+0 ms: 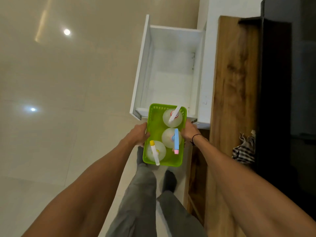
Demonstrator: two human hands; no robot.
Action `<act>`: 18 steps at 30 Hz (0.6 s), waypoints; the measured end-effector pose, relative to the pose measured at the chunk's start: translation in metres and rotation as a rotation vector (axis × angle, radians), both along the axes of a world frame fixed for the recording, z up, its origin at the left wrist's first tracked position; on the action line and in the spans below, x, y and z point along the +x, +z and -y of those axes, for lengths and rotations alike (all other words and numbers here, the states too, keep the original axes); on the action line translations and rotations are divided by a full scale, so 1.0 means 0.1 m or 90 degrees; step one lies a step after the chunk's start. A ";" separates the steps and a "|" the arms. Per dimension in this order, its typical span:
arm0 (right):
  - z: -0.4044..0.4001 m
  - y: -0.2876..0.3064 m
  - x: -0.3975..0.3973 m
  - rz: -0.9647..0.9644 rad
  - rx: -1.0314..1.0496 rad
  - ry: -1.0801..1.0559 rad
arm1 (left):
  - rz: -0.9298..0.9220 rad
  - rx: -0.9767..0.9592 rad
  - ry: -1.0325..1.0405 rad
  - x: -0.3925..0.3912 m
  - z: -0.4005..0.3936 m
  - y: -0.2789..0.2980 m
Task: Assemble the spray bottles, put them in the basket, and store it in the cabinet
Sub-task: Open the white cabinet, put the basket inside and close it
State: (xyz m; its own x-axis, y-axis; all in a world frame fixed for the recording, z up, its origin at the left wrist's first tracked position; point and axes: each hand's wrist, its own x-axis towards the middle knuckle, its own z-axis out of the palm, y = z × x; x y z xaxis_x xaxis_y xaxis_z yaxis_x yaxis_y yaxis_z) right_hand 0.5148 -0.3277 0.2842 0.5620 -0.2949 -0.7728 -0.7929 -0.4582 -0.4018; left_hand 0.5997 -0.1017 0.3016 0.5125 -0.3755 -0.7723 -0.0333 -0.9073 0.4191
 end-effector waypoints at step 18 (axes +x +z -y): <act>1.28 -0.56 2.11 0.007 -0.015 -0.039 | -0.002 -0.051 0.001 2.15 1.25 -0.67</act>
State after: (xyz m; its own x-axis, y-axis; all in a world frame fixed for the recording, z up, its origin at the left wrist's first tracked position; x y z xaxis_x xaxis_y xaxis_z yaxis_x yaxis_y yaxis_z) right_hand 0.7257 -0.4559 0.2277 0.5510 -0.3470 -0.7589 -0.8154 -0.4175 -0.4011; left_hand 0.8143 -0.2267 0.2342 0.5104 -0.4346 -0.7420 -0.0296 -0.8713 0.4899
